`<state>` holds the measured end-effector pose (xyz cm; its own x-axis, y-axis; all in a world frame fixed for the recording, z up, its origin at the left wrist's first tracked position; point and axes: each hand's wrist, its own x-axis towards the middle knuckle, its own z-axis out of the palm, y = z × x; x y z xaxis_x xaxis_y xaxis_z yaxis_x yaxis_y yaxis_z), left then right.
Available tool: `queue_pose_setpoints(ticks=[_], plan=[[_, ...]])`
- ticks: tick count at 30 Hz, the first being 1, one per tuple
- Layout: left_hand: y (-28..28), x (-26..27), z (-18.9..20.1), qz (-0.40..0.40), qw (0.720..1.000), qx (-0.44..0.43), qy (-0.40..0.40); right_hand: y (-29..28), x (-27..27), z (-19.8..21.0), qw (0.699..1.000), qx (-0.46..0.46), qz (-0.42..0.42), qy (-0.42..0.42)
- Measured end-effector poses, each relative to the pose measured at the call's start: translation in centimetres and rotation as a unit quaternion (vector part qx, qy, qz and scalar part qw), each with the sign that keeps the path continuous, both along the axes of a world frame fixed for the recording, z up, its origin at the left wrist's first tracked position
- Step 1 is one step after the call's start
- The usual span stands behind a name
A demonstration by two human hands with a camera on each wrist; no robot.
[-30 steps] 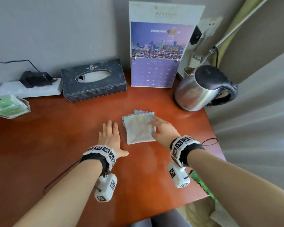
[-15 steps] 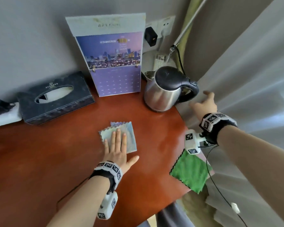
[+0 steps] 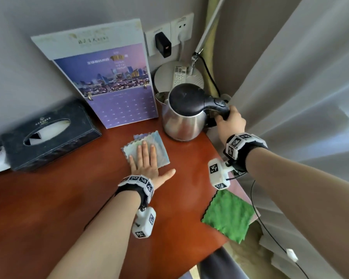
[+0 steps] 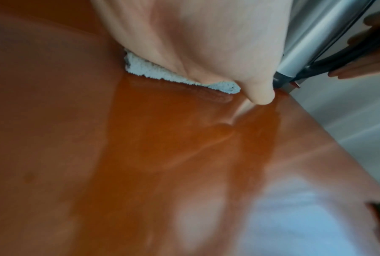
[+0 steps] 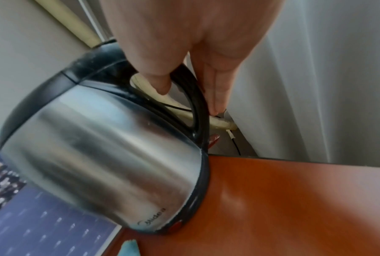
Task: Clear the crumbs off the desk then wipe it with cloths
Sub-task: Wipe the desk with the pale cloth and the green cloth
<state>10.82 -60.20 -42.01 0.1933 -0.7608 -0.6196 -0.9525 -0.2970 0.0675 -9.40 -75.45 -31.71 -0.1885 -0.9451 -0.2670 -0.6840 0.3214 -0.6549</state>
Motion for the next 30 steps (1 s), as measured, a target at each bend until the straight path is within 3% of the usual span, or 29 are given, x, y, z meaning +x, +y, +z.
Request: queue_pose_setpoints(ticks=[4, 8, 17, 21, 26, 30], plan=[[2.1, 0.5, 0.0, -0.056, 0.998, -0.006, 0.002, -0.2, -0.3, 0.0, 0.999, -0.003, -0.012, -0.035], [2.5, -0.4, 0.1, -0.049, 0.999, 0.012, 0.012, -1.1, -2.1, 0.3, 0.999, -0.004, -0.011, -0.036], [-7.9, -3.0, -0.6, -0.101, 0.993, -0.057, 0.011, -2.8, -7.7, 0.8, 0.995, -0.039, -0.081, -0.044], [-9.9, -4.0, -0.9, -0.118, 0.991, -0.069, 0.008, -2.8, -9.2, 2.1, 0.991, -0.042, -0.106, -0.065], [-6.0, -4.6, -0.7, -0.191, 0.980, -0.048, 0.023, -3.0, -9.2, 2.7, 0.990, -0.050, -0.114, -0.070], [-1.7, -5.7, -0.7, -0.199, 0.979, -0.030, 0.033, -3.9, -9.0, 1.3, 0.988, -0.046, -0.112, -0.092]])
